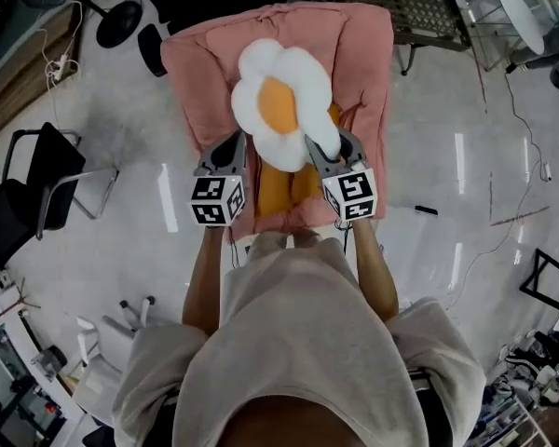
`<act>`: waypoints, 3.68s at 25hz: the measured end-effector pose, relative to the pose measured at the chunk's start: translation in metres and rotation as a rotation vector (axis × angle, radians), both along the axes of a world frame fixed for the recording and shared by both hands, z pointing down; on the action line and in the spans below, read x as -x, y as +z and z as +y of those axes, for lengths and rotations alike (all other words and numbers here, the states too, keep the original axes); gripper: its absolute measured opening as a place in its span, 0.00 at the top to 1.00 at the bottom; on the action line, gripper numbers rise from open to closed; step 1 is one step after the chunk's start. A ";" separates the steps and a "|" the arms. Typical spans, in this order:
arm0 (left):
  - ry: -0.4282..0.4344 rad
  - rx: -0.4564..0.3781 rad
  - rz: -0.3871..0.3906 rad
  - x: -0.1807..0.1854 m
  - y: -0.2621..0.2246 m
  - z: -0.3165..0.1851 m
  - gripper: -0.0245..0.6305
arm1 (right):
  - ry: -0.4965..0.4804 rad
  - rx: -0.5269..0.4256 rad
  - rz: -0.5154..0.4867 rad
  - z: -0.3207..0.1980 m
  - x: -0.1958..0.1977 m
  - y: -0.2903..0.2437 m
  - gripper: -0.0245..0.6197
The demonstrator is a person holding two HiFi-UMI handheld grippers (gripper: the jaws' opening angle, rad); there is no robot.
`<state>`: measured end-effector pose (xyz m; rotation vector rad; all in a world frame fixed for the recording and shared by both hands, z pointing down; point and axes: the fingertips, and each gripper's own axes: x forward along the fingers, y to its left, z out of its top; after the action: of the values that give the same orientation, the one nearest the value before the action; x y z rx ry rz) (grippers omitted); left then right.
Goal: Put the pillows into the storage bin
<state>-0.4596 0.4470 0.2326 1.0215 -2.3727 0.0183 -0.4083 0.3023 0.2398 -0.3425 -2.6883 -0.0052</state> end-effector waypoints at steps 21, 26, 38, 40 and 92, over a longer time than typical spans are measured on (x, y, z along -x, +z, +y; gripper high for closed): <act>0.410 -0.048 -0.102 -0.086 -0.061 -0.173 0.95 | 0.447 -0.047 -0.149 -0.141 -0.149 -0.092 0.69; 0.535 -0.042 -0.109 -0.156 -0.059 -0.249 0.95 | 0.569 -0.046 -0.148 -0.198 -0.236 -0.088 0.69; 0.883 -0.035 -0.075 -0.367 -0.039 -0.437 0.95 | 0.898 -0.056 -0.108 -0.338 -0.467 -0.068 0.69; 0.936 -0.034 -0.067 -0.400 -0.031 -0.460 0.95 | 0.956 -0.059 -0.093 -0.353 -0.504 -0.060 0.69; 1.383 0.241 0.167 -0.673 0.334 -0.607 0.94 | 1.487 0.496 0.577 -0.451 -0.820 0.578 0.68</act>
<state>0.2131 -0.1597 0.5664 2.1604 -1.0753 0.6557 0.4121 -0.1486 0.8174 1.3090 -1.7409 0.9892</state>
